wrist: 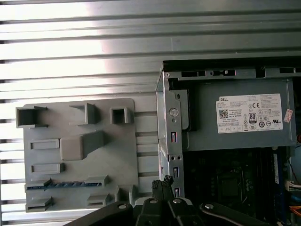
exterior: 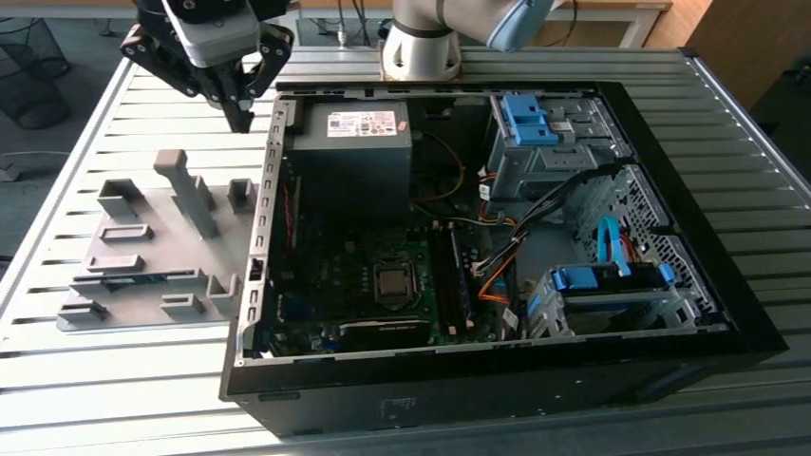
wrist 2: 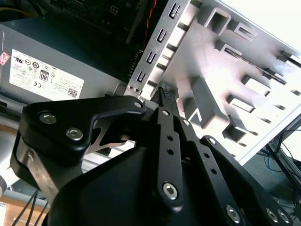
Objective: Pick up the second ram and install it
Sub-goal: 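Reach for the second ram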
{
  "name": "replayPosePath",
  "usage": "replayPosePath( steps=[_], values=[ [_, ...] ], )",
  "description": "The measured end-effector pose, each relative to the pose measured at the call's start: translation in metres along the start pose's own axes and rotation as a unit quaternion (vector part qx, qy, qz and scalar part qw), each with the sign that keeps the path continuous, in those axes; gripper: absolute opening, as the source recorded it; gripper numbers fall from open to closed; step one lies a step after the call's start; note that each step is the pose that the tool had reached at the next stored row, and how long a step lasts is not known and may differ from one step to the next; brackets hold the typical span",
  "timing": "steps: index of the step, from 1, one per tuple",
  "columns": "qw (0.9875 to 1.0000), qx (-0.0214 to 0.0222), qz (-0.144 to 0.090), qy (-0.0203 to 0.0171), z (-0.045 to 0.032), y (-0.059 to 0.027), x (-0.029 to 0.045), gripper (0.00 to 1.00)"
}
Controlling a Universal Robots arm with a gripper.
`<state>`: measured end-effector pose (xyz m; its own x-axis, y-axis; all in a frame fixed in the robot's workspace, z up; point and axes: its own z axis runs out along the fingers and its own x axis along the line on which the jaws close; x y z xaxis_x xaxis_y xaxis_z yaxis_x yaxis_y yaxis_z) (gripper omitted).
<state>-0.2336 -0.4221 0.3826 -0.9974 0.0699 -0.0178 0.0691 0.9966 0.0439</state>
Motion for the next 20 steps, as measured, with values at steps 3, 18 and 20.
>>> replayPosePath(
  steps=[3,18,20],
  values=[
    [1.0,0.0,0.0,0.0,-0.0001,-0.0001,0.0013,0.1],
    [1.0,0.0001,0.0,0.0001,-0.0006,-0.0097,0.0457,0.1],
    [1.0,0.0,-0.001,0.0001,-0.0005,-0.0131,0.0485,0.1]
  ],
)
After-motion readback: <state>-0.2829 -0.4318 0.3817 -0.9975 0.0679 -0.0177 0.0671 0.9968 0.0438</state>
